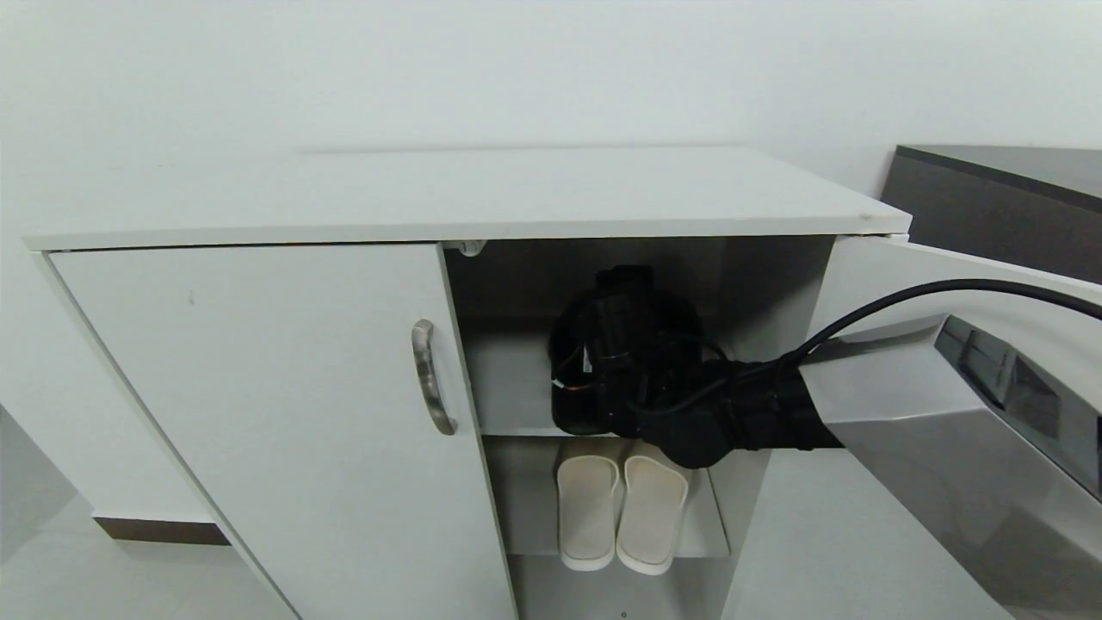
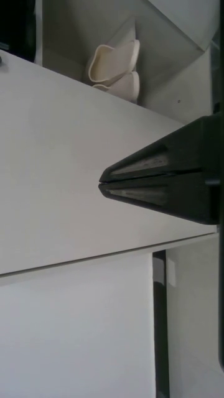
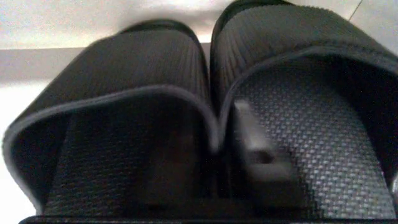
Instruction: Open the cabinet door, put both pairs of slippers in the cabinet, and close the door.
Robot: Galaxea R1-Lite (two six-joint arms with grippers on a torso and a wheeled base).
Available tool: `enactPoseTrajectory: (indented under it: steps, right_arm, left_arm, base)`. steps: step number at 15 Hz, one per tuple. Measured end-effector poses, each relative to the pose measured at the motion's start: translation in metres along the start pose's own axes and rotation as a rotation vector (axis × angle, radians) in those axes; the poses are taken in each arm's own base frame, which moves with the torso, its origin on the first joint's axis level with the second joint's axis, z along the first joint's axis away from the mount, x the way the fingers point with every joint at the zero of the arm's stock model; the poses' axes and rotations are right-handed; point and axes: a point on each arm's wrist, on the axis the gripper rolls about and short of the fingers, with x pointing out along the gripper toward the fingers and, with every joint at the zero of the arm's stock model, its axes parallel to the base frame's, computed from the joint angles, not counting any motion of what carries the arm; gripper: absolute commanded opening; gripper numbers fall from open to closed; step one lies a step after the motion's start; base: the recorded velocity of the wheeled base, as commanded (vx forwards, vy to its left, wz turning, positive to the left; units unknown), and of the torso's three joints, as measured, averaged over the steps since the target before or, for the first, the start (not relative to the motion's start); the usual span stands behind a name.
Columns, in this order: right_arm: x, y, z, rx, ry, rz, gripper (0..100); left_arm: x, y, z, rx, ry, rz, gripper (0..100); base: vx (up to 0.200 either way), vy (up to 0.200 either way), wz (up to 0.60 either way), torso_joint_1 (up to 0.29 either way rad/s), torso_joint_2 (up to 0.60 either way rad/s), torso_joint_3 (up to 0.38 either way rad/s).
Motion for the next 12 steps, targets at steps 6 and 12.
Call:
enactPoseTrajectory:
  steps: [6,12]
  right_arm:
    - [-0.029,-0.013,0.004,0.001,0.010,0.061,100]
    - [-0.113,-0.060,0.013,0.005,0.033,0.398,0]
  left_arm:
    - [0.000,0.000,0.000,0.000,0.000,0.001,0]
    - [0.000,0.000,0.000,0.000,0.000,-0.001,0]
  base:
    - [0.000,0.000,0.00,0.000,0.00,0.000]
    - [-0.200,0.000,0.00,0.003,0.00,0.002]
